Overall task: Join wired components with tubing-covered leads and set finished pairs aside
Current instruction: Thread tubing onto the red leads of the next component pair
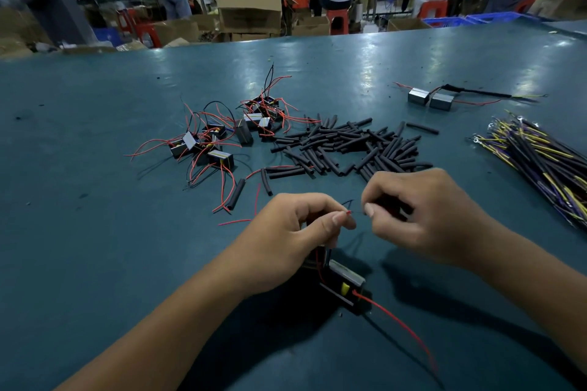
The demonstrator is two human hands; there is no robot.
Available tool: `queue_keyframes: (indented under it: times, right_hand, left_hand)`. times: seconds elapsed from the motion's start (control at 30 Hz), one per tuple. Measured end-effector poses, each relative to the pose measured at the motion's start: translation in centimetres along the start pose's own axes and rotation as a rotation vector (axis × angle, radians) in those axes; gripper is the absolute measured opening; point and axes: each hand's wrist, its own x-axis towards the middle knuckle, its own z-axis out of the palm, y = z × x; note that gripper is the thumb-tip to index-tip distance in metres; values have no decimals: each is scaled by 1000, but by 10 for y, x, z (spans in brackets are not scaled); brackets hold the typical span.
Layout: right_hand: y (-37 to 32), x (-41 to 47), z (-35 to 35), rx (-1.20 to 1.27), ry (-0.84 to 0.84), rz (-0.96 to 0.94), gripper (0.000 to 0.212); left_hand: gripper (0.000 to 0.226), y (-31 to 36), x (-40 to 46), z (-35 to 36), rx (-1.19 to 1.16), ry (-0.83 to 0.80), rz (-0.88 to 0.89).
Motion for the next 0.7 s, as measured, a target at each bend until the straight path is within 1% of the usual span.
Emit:
queue_keyframes:
  times: [0.07,0.13,0.17,0.2,0.23,0.33,0.43,0.5,0.57,0.63,0.7]
  right_hand:
    - [-4,4,2,464,-46,330,21]
    - [-4,7,3,888,-138,704,30]
    - [-4,7,3,1020,-209,851,28]
    - [-6,8,3,1116,-285,955,21]
    - [-8,8,3,1202,-349,1018,16]
    - [-10,6,6,1350,-412,1056,24]
    - [-12,6,8,1374,-396,1069,19]
    - [-12,6,10,1361,-370,1062,13]
    - [-15,6,11,1262,-323,1003,4]
    - [-16,5,14,1091,-233,878,9]
    - [-18,3,16,925,-118,694,11]
  left_hand:
    - [18,-1,0,-1,135,50,45]
    - [16,-2,-1,1,311,118,121]
    - [16,-2,-1,2,401,153,168]
    - [16,-1,-1,3,489,183,215]
    - [15,0,-1,5,577,203,259]
    - [16,1,-2,5,788,234,372]
    - [24,1,-2,4,889,250,430]
    - [24,2,-1,4,939,256,446]
    - [23,2,-1,4,949,259,447]
    - [21,2,0,5,882,254,416]
    - [17,2,0,6,749,237,354]
